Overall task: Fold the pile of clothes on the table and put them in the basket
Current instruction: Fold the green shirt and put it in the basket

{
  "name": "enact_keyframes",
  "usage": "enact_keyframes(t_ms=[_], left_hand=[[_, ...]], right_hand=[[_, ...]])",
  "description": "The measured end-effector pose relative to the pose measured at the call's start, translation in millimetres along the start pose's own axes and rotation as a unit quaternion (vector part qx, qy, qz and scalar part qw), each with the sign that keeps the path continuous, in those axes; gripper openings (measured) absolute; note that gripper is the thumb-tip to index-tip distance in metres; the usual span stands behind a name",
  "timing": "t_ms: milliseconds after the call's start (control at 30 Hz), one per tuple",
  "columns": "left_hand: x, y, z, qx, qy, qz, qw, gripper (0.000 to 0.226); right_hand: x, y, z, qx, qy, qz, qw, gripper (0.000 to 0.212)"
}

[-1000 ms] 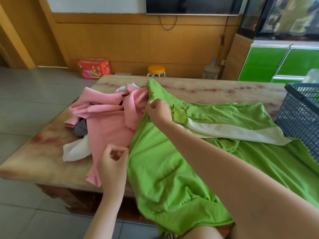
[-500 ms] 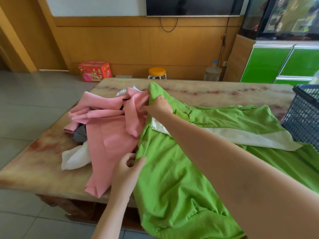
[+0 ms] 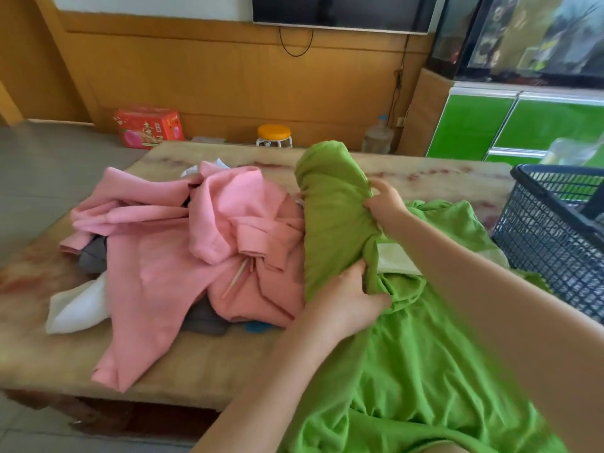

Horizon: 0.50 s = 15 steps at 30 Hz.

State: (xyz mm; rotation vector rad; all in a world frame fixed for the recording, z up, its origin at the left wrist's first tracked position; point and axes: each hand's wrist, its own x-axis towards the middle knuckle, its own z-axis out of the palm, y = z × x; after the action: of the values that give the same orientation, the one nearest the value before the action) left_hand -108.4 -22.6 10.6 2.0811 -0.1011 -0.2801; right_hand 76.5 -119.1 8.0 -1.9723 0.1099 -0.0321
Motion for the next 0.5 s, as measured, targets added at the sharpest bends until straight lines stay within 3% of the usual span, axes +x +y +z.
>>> enact_keyframes(t_ms=[133,233,500], left_hand=[[18,9,56,0.020,-0.090,-0.012,0.996,0.062],[23,8,83,0.003,-0.105,-0.011,0.994,0.063],[37,12,97,-0.036,-0.109,-0.044,0.992,0.058]], right_hand=[[3,64,-36,-0.029,0.024,0.080,0.996,0.056],[8,92,-51,-0.035,0.014,0.125,0.991,0.053],[10,80,-69,-0.080,0.001,0.015,0.997,0.054]])
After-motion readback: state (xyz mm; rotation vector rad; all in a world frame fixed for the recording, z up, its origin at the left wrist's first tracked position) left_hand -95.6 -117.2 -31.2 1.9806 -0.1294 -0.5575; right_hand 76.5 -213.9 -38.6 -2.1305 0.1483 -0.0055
